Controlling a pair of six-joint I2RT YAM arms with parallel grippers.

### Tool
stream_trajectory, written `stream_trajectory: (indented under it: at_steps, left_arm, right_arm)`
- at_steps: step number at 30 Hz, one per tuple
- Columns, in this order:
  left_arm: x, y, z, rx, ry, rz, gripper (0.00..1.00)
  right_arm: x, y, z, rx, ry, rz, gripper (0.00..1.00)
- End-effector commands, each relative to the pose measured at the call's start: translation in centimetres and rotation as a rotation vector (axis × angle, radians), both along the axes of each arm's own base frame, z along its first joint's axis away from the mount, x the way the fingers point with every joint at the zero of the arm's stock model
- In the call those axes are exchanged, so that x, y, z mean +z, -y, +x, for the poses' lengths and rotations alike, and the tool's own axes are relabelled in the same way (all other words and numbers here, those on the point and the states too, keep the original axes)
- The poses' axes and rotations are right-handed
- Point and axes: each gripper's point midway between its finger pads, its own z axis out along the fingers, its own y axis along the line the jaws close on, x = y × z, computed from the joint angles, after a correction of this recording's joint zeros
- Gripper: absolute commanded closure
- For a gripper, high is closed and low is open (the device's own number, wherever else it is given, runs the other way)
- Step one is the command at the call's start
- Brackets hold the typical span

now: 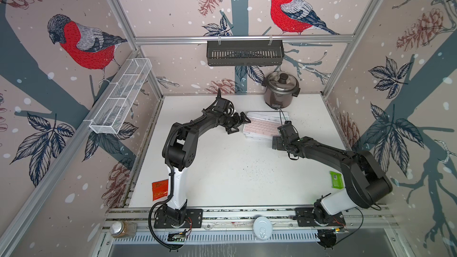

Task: Stack the numeric keypads
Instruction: Adjust the numeric keypad.

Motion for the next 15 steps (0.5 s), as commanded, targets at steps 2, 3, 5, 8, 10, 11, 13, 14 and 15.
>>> stream_trajectory:
  at_steps: [2, 3, 5, 8, 10, 11, 13, 14, 15]
  left_arm:
    - [0.5, 0.6, 0.2, -0.011, 0.009, -0.023, 0.01]
    - [0.4, 0.7, 0.3, -0.012, 0.006, -0.023, 0.01]
    - [0.5, 1.0, 0.3, -0.020, 0.005, -0.026, 0.01]
    - [0.8, 1.4, 0.3, -0.027, 0.010, -0.030, 0.01]
    - [0.9, 1.7, 0.4, -0.030, 0.011, -0.029, 0.01]
    - [0.9, 1.7, 0.5, -0.030, 0.012, -0.029, 0.01]
    - [0.9, 1.8, 0.6, -0.031, 0.010, -0.031, 0.01]
    - [0.9, 1.8, 0.6, -0.032, 0.009, -0.030, 0.01]
    - [1.0, 1.9, 0.6, -0.033, 0.010, -0.030, 0.01]
  right_arm:
    - [0.0, 1.0, 1.3, -0.047, 0.006, 0.009, 0.00]
    - [0.2, 1.1, 1.5, -0.050, 0.013, 0.015, 0.00]
    - [0.3, 1.3, 2.0, -0.054, 0.015, 0.025, 0.00]
    - [0.4, 1.7, 2.5, -0.064, 0.011, 0.030, 0.00]
    - [0.4, 1.9, 2.8, -0.066, 0.009, 0.039, 0.00]
    - [0.4, 1.9, 2.9, -0.064, 0.007, 0.045, 0.00]
    - [0.4, 1.2, 2.8, -0.031, -0.011, 0.079, 0.00]
    - [0.6, 0.7, 2.6, -0.011, -0.022, 0.098, 0.00]
    - [1.2, 0.0, 2.4, 0.011, -0.023, 0.129, 0.00]
